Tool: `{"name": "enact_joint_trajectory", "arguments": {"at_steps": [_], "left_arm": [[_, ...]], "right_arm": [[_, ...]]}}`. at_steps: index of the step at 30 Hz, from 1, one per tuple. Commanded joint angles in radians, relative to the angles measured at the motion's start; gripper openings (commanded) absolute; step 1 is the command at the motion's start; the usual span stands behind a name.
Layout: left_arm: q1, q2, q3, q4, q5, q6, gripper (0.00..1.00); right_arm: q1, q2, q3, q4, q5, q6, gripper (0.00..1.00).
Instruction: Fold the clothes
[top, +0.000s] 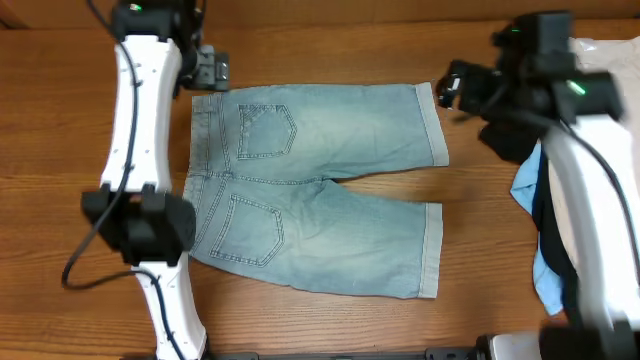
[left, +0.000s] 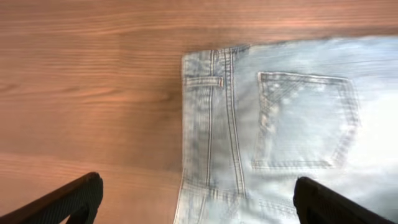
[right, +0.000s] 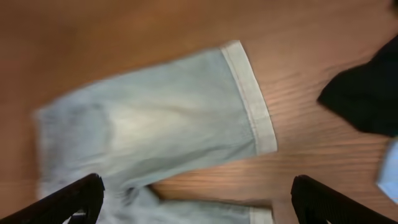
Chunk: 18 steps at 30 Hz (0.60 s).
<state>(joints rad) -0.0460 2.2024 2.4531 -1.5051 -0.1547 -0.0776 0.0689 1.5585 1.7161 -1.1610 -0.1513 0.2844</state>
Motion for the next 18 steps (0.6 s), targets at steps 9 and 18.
{"name": "enact_joint_trajectory", "arguments": {"at_steps": [9,18], "left_arm": [[-0.014,-0.419,-0.054,-0.184,0.100,-0.159,1.00],[-0.025,-0.813,-0.714,-0.180,-0.215,-0.818,1.00]], "right_arm": [[0.136,-0.364,0.006,-0.347,0.152,0.211,1.00],[0.405,-0.378,-0.202,-0.479,0.373,0.604,1.00]]}}
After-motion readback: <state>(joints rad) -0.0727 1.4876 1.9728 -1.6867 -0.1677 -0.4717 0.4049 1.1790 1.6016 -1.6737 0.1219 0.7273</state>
